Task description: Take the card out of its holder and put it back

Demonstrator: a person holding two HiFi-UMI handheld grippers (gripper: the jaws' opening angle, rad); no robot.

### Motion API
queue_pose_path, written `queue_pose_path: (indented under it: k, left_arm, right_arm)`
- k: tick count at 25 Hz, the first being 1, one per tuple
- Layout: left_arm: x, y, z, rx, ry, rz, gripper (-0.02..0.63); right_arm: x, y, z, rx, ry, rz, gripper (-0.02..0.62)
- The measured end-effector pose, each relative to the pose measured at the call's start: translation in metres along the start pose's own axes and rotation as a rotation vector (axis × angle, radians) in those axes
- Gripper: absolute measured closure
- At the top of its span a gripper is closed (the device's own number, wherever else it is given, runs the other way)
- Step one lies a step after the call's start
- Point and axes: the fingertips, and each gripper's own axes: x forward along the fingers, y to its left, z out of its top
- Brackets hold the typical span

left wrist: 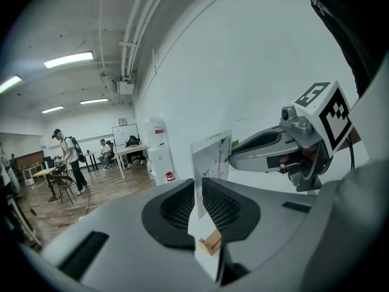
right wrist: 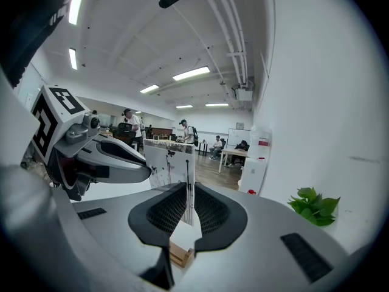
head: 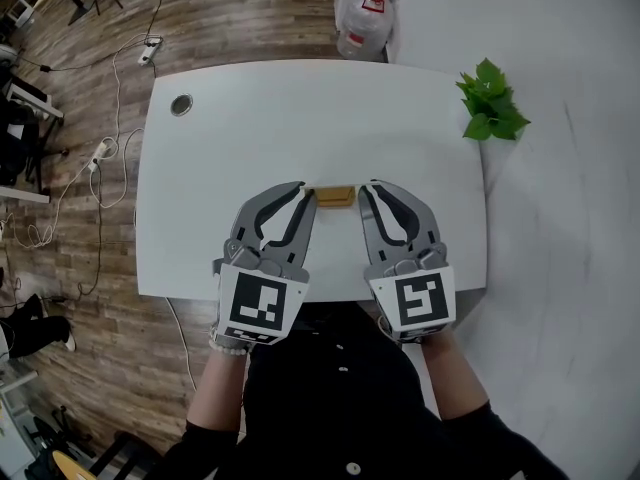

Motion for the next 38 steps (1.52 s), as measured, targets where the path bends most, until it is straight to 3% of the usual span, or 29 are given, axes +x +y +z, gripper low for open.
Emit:
queue_pose_path:
  k: [3,8,17,38]
  left_arm:
    - [-0.005,0.004,0.011,0.009,-0.013,0.01,0.555]
    - [-0.019,0.009,0.026,-0.063,-0.018,0.052,0.555]
    - [-0.034,0.015,0.043,-0.035,-0.053,0.066,0.555]
    - [-0.033,0.015,0.043,-0.026,-0.051,0.069,0.555]
  right_arm:
    - [-0.004,0.0,0.012,-0.003,-0.022,-0.003,0.523]
    - [-0.011,0.004,0.029,-0.021,-0.049,-0.004,0.523]
    - [-0.018,0.008,0.052,-0.063,-0.089,-0.007,0.523]
    - [-0.017,0.008,0.05,-0.072,-0.075,-0.006,0.523]
